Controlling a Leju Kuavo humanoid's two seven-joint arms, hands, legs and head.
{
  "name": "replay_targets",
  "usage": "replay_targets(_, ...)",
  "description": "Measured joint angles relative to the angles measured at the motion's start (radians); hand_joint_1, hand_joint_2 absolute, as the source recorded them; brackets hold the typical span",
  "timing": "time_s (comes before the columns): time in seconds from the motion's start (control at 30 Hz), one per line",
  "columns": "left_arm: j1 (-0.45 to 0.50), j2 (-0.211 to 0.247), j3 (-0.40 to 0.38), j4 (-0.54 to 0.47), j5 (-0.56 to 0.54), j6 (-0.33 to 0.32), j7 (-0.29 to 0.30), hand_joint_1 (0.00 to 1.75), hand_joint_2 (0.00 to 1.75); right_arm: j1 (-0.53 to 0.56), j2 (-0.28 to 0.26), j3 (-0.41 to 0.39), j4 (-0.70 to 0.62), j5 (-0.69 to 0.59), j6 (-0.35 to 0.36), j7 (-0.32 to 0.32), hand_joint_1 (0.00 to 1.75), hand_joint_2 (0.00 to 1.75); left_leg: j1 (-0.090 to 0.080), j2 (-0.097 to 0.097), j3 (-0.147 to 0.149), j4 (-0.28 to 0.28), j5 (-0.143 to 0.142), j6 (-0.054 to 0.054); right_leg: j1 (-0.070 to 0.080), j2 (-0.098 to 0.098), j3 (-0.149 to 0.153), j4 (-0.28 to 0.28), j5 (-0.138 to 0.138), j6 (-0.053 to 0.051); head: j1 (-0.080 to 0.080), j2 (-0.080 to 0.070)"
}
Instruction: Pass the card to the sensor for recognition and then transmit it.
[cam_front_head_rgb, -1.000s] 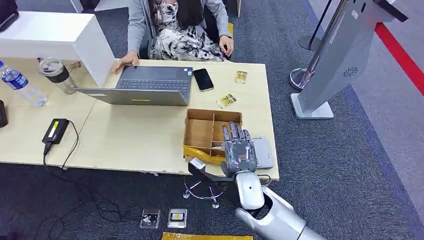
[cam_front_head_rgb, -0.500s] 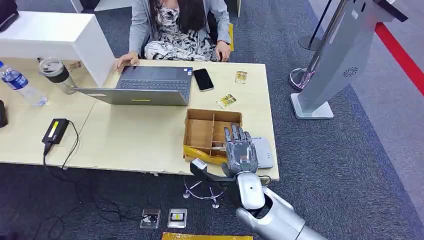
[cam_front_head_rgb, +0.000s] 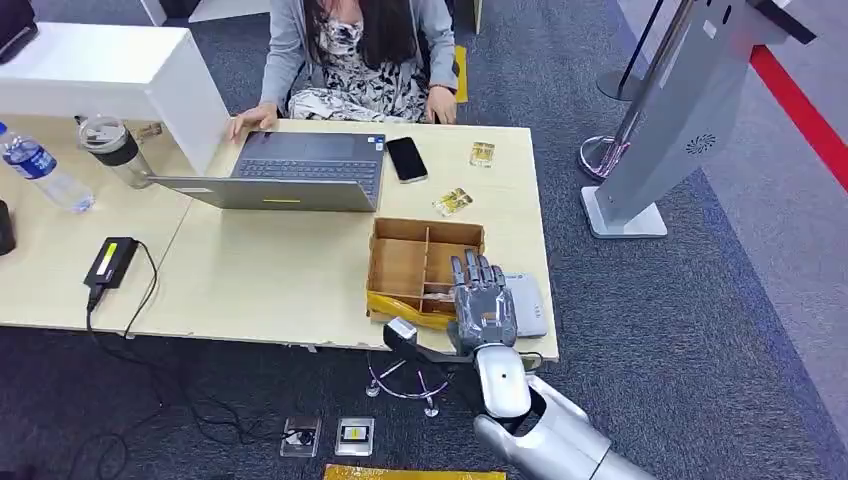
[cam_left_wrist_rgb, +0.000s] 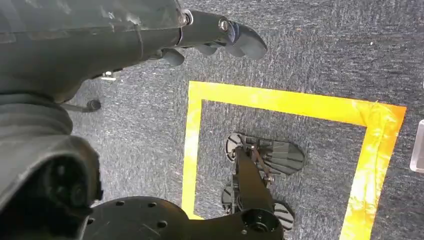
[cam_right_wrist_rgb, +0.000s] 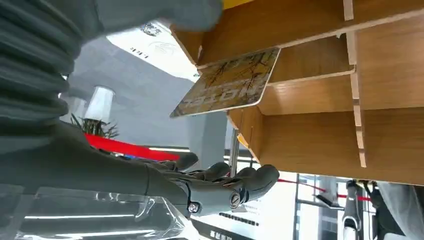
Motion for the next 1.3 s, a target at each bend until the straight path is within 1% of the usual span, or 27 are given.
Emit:
replay_targets(0.23, 0.0, 0.0, 0.0, 0.0, 0.0, 0.0, 0.0, 0.0, 0.0, -0.001, -0.001, 0.01, 0.007, -0.012, -0.026, -0.002, 1.75, 1.75, 0.0, 0.0, 0.0, 0.0, 0.0, 0.0, 0.0, 0.0, 0.0, 0.0, 0.0, 0.0, 0.0, 0.0)
replay_targets(0.9, -0.002, 0.0, -0.004, 0.0, -0.01, -0.006, 0.009, 0.0, 0.0, -0.005, -0.01, 0.017, 0.019, -0.028, -0.037, -0.002, 1.75, 1.75, 0.0, 0.0, 0.0, 0.0, 0.0, 0.0, 0.0, 0.001, 0.0, 0.0, 0.0, 0.0, 0.0, 0.0)
replay_targets(1.07, -0.003, 0.0, -0.004, 0.0, -0.01, -0.005, 0.01, 0.0, 0.0, -0.006, -0.013, 0.02, 0.017, -0.023, -0.06, -0.002, 1.75, 1.75, 0.0, 0.0, 0.0, 0.0, 0.0, 0.0, 0.0, 0.001, 0.0, 0.0, 0.0, 0.0, 0.0, 0.0)
replay_targets(1.13, -0.003, 0.0, -0.004, 0.0, -0.01, -0.005, 0.01, 0.0, 0.0, -0.013, -0.016, 0.02, 0.0, -0.011, -0.062, -0.002, 1.75, 1.75, 0.0, 0.0, 0.0, 0.0, 0.0, 0.0, 0.0, 0.001, 0.0, 0.0, 0.0, 0.0, 0.0, 0.0)
replay_targets(1.3, -0.003, 0.0, -0.004, 0.0, -0.012, -0.001, 0.01, 0.0, 0.0, -0.069, -0.025, 0.018, -0.104, 0.039, -0.051, -0.003, 1.75, 1.75, 0.0, 0.0, 0.0, 0.0, 0.0, 0.0, 0.0, 0.002, 0.0, 0.0, 0.0, 0.0, 0.0, 0.0)
